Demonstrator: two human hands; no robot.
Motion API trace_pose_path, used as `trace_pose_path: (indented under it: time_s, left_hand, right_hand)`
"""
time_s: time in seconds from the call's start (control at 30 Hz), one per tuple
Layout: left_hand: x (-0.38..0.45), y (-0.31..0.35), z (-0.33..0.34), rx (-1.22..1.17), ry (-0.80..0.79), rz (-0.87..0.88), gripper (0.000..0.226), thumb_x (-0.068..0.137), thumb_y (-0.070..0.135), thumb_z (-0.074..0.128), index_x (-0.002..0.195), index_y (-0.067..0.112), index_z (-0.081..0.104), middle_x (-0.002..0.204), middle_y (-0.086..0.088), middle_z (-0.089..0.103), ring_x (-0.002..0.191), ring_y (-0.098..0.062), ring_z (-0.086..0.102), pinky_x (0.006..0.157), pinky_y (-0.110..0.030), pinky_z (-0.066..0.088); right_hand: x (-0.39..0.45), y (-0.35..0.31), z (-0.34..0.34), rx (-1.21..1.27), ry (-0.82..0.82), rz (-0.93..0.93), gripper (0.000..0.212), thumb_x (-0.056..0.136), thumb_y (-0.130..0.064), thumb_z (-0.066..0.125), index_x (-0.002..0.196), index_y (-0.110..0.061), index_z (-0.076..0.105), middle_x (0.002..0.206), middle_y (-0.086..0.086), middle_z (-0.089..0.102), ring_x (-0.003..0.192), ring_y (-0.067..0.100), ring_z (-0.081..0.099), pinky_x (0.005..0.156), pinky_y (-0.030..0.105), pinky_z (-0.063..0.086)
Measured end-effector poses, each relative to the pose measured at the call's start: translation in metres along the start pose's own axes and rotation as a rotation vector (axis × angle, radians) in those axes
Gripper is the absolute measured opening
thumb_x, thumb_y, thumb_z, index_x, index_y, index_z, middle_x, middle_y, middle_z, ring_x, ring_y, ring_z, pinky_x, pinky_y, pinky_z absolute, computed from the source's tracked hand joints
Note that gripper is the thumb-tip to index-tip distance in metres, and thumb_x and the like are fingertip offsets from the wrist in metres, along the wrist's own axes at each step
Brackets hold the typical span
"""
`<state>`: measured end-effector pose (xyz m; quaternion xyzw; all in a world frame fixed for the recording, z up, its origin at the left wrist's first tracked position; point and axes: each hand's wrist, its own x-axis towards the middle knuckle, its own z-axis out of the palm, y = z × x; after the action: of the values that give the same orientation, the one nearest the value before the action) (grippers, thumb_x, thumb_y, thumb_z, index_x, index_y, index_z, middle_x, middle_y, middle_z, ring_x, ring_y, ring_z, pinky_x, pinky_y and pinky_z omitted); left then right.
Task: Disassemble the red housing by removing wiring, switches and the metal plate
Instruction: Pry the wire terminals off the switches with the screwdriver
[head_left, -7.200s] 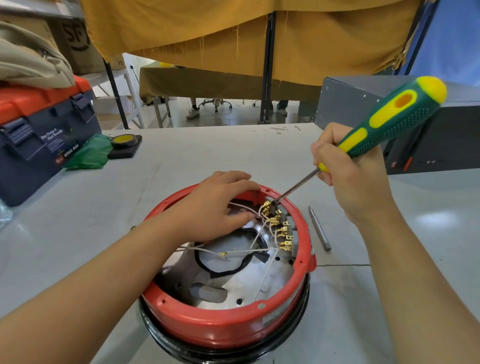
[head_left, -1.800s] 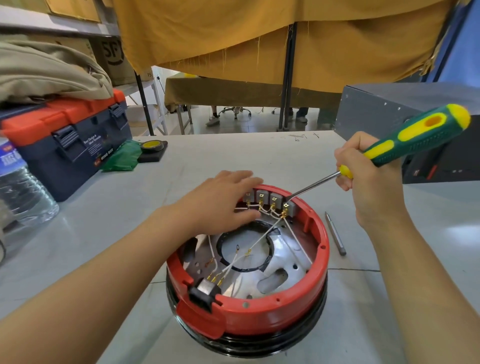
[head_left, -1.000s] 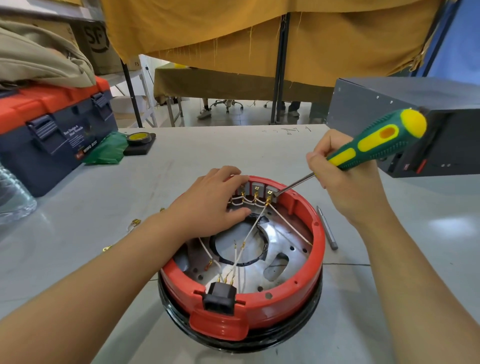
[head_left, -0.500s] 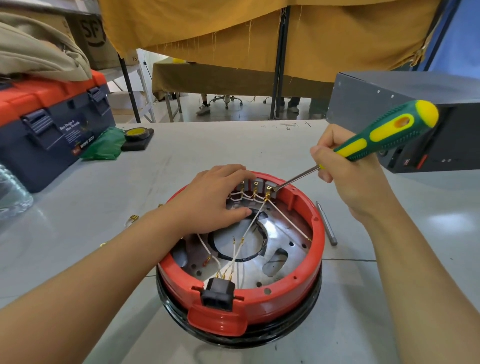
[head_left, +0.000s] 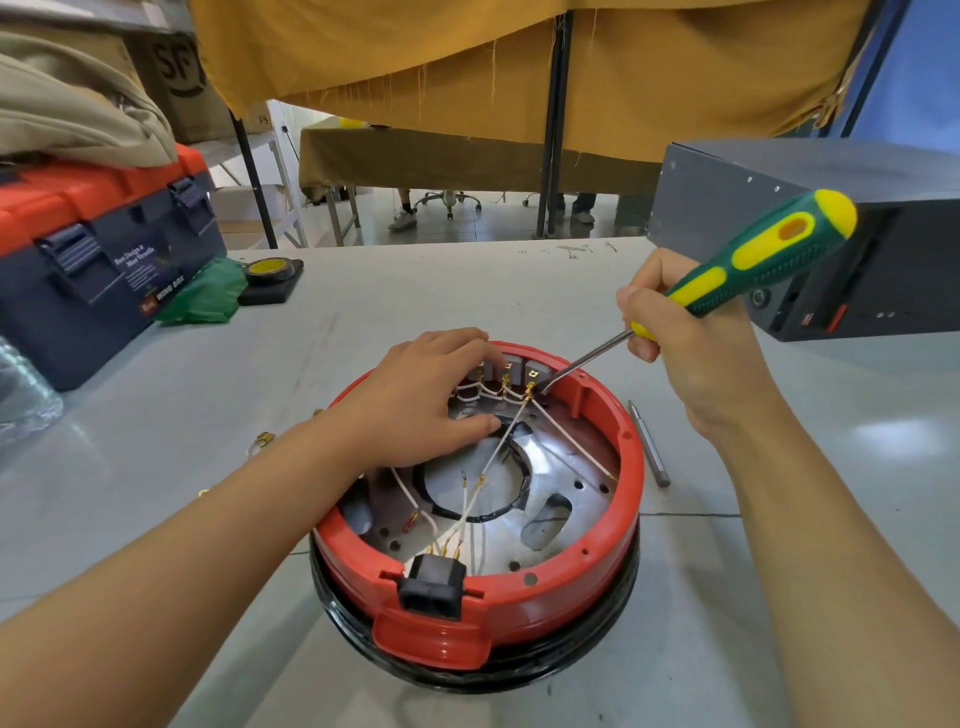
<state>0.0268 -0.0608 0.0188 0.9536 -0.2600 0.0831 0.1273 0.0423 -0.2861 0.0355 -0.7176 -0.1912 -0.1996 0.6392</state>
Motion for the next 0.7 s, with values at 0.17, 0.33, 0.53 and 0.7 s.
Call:
trace_pose_path:
  time_s: [0.17, 0.33, 0.53, 0.7]
  left_hand:
    - [0.0, 0.0, 0.0, 0.001, -0.002, -0.004, 0.049, 0.084, 0.041, 0.063, 0.129, 0.031, 0.046, 0.147, 0.006, 0.035, 0.135, -0.016, 0.032, 0.109, -0.035, 0.028]
    - [0.0, 0.0, 0.001, 0.005, -0.005, -0.001, 0.05, 0.084, 0.042, 0.063, 0.13, 0.032, 0.045, 0.148, 0.006, 0.034, 0.135, -0.016, 0.031, 0.11, -0.036, 0.027]
    - [0.0, -0.002, 0.002, 0.009, -0.009, 0.003, 0.051, 0.084, 0.045, 0.062, 0.13, 0.034, 0.044, 0.149, 0.006, 0.032, 0.137, -0.016, 0.029, 0.11, -0.034, 0.026]
    - [0.0, -0.002, 0.002, 0.016, -0.011, 0.005, 0.052, 0.083, 0.046, 0.061, 0.13, 0.034, 0.043, 0.15, 0.006, 0.032, 0.137, -0.016, 0.029, 0.111, -0.035, 0.026]
  right_hand:
    - [-0.001, -0.005, -0.003, -0.083, 0.005, -0.039, 0.023, 0.075, -0.019, 0.056, 0.062, -0.008, 0.041, 0.049, -0.005, 0.038, 0.05, 0.016, 0.037, 0.05, 0.025, 0.033]
    - [-0.004, -0.011, -0.003, -0.186, -0.067, -0.093, 0.02, 0.077, -0.02, 0.056, 0.064, -0.008, 0.046, 0.048, -0.01, 0.044, 0.051, 0.009, 0.04, 0.053, 0.021, 0.035]
    - [-0.005, -0.015, -0.006, -0.299, -0.181, -0.138, 0.023, 0.081, -0.026, 0.057, 0.068, -0.011, 0.047, 0.053, -0.01, 0.046, 0.053, 0.005, 0.043, 0.054, 0.015, 0.035]
    - [0.0, -0.006, -0.011, -0.202, -0.192, -0.064, 0.024, 0.08, -0.027, 0.057, 0.066, -0.013, 0.045, 0.051, -0.007, 0.041, 0.054, 0.014, 0.038, 0.053, 0.024, 0.035]
